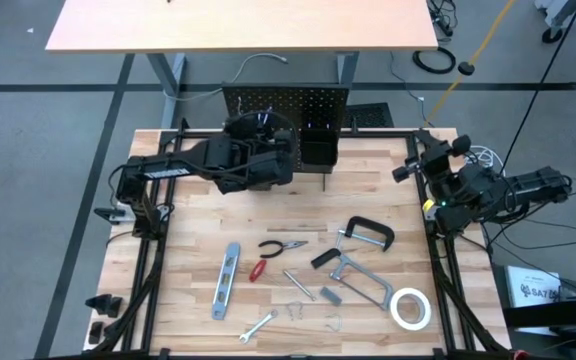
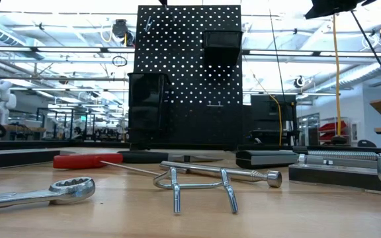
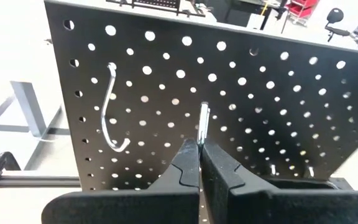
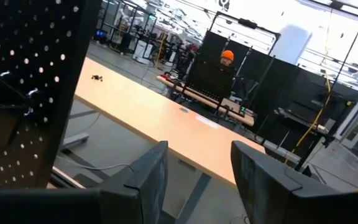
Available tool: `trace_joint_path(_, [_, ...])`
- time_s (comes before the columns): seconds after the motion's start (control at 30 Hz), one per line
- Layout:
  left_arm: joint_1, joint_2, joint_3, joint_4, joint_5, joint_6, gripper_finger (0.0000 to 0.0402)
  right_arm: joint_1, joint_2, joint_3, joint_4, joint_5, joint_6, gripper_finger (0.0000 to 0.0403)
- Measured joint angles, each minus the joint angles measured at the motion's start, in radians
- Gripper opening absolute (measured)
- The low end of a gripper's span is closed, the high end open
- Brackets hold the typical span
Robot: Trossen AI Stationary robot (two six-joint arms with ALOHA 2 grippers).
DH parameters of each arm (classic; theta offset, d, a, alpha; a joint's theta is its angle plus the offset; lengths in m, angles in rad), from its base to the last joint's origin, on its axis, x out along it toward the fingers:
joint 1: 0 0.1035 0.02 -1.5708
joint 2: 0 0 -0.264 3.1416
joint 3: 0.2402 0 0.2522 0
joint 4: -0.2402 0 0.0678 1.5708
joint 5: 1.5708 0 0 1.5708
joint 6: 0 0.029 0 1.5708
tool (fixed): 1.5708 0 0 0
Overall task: Hang tools onto peg board
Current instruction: Insert the right silver hanger hook on the pegboard
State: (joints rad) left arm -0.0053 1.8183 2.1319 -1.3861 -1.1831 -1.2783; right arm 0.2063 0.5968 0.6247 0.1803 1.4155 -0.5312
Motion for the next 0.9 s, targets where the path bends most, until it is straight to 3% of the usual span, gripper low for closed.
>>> trace_joint_path(0.9, [0.014, 0.019, 0.0, 0.02, 0.001, 0.008, 0.0, 0.019, 0.0, 0.0, -0.026, -0.003, 0.026, 0.0167])
